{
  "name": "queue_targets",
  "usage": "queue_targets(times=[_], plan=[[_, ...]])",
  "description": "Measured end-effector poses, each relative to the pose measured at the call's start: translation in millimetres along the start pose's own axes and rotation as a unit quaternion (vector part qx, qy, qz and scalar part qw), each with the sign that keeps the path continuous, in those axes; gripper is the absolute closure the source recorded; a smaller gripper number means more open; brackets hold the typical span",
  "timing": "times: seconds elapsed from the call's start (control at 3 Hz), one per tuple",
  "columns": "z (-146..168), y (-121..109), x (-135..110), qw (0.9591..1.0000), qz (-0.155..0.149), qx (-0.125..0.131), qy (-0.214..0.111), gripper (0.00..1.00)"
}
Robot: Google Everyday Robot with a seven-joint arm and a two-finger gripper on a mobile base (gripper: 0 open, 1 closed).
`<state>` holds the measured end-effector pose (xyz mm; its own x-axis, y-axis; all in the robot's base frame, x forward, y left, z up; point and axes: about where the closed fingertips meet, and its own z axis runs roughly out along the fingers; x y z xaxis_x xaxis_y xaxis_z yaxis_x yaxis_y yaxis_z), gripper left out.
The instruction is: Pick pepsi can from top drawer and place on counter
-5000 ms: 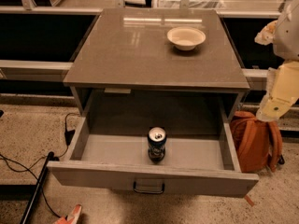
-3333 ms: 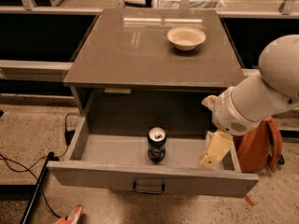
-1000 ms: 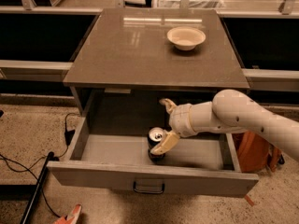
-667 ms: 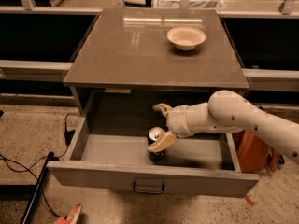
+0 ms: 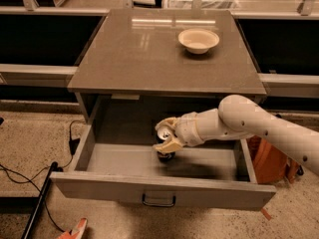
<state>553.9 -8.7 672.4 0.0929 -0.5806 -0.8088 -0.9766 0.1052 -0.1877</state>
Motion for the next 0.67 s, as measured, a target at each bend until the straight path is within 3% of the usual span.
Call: queue_targets(times=[0.33, 0.67], plan=[[-5, -1, -3, 1.0000, -0.001, 0.004, -0.007, 0.85], [-43, 2, -34, 0.9992, -0.014, 0.030, -0.021, 1.00]])
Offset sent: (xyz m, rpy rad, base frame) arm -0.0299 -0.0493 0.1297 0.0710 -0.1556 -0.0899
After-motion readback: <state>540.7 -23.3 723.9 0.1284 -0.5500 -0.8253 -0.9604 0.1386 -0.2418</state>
